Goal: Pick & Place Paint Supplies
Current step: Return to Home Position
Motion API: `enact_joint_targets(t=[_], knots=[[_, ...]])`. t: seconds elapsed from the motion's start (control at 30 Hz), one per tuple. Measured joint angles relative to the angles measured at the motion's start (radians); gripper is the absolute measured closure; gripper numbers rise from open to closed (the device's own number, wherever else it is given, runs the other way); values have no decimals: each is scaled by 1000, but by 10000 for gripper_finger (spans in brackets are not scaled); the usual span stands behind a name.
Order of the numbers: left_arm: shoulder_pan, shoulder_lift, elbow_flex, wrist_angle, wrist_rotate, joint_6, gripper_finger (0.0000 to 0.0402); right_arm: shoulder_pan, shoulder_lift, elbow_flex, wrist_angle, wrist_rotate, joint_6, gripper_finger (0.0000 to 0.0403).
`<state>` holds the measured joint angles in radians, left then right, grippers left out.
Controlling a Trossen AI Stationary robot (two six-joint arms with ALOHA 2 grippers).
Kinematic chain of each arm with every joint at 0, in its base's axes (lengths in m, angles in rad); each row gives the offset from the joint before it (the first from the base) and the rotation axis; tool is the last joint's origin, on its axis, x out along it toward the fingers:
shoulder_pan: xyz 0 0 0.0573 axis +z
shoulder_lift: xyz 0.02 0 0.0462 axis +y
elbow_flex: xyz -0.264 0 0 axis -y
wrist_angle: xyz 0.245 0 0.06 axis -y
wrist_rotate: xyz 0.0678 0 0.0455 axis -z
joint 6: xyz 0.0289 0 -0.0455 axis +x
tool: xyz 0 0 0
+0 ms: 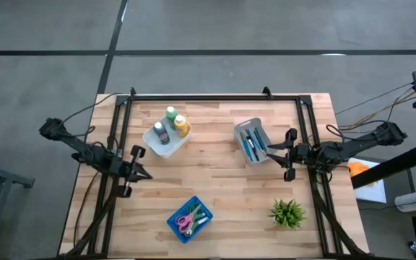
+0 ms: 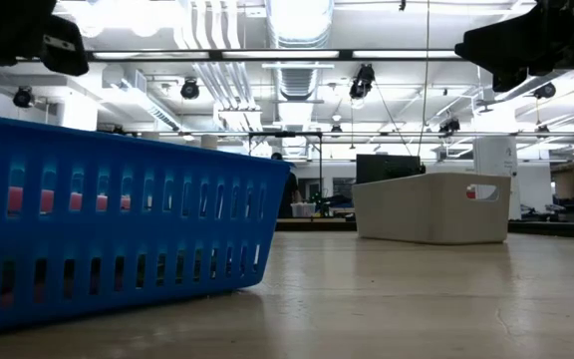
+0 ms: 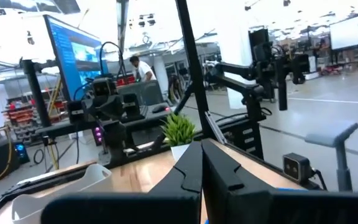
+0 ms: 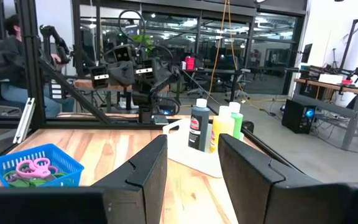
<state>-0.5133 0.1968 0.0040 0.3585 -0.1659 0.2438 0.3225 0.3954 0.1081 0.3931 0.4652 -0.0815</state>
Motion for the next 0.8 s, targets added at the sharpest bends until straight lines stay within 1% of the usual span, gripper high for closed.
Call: enact_joint_targets(t=[0.17,0.3,0.4,0.8], knots=[[0,-194,0,-211,4,15,401,0,0,0,-1,-1,1,260],[-2,-196,14,-262,3,23,401,0,0,0,0,-1,2,260],[-2,-197,25,-254,2,22,401,0,1,0,-2,-1,0,260],[-2,-194,22,-357,1,-13,401,0,1,0,-23,5,2,260]])
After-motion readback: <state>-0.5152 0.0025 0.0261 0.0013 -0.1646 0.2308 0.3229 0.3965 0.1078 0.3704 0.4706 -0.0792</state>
